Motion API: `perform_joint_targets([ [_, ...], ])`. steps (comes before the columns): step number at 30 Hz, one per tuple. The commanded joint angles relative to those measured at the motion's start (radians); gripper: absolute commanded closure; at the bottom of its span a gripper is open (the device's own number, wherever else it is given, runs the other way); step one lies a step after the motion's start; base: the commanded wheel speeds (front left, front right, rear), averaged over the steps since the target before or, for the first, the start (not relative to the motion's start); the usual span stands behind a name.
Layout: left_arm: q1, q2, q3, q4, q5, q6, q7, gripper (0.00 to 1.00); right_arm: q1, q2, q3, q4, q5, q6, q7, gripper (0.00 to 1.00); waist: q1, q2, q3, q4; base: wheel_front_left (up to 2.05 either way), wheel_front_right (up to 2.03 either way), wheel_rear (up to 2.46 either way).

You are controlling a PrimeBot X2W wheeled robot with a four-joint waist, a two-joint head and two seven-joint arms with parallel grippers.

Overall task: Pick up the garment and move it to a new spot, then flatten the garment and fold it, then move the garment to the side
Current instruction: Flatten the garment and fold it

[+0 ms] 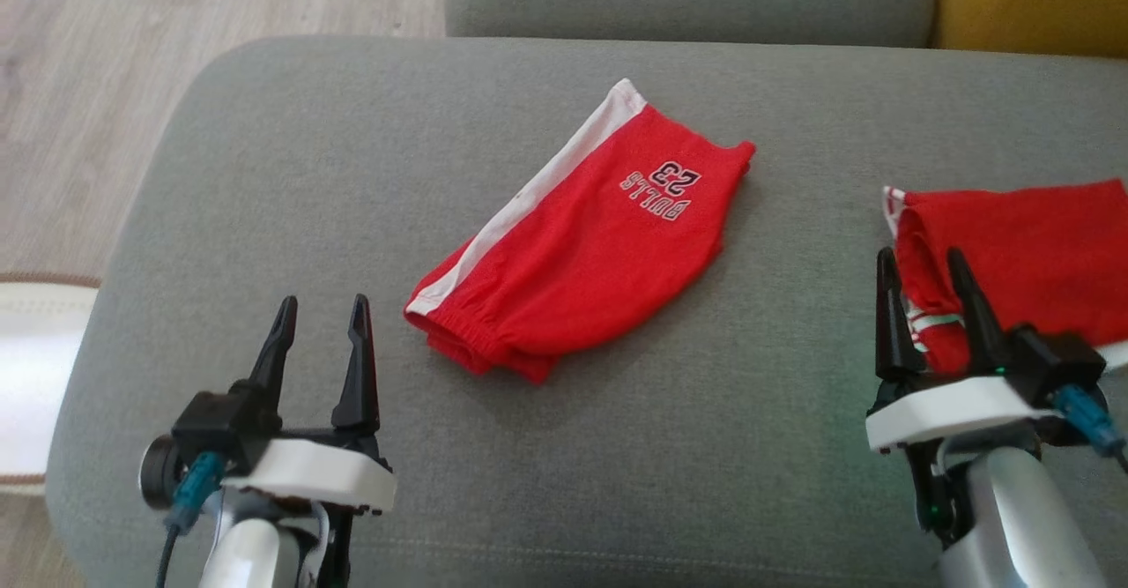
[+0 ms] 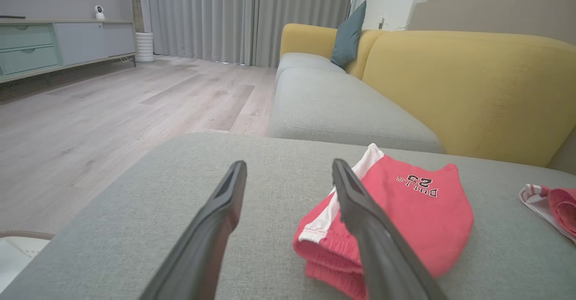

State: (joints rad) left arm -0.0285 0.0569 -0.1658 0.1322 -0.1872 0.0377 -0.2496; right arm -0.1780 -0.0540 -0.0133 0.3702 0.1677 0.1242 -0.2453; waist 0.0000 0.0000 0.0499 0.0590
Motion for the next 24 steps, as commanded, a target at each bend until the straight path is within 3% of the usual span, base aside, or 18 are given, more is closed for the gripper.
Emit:
perform_joint_targets([
  [1,-0.058,-0.001,0.037,-0.036,0.007,-0.005,-0.012,0.0,-0.052,0.003,0.018,-0.035,0.01,0.007,0.009,0.0,0.0,0.0,0.015,0.018,0.0,0.0,0.0],
  [5,-0.086,-0.004,0.024,-0.036,0.011,-0.017,-0.012,0.0,-0.1,0.004,0.021,-0.015,0.061,0.007,0.069,0.0,0.0,0.0,0.047,0.057,0.0,0.0,0.0],
  [9,-0.104,-0.006,0.005,-0.024,0.005,-0.021,-0.012,0.0,-0.181,0.004,0.021,0.053,0.213,0.007,0.17,0.0,0.0,0.0,0.087,0.103,0.0,0.0,0.0],
  [11,-0.114,-0.006,-0.008,-0.022,-0.006,-0.019,-0.012,0.0,-0.231,0.004,0.021,0.1,0.296,0.007,0.221,0.0,0.0,0.0,0.108,0.127,0.0,0.0,0.0],
  [17,-0.143,-0.006,-0.047,-0.016,-0.04,-0.005,-0.012,0.0,-0.377,0.004,-0.034,0.288,0.382,0.007,0.319,0.0,0.0,0.0,0.16,0.201,0.0,0.0,0.0],
  [24,-0.173,-0.006,-0.07,-0.016,-0.065,0.007,-0.012,0.0,-0.54,0.004,-0.157,0.549,0.286,0.007,0.333,0.0,0.0,0.0,0.2,0.269,0.0,0.0,0.0],
])
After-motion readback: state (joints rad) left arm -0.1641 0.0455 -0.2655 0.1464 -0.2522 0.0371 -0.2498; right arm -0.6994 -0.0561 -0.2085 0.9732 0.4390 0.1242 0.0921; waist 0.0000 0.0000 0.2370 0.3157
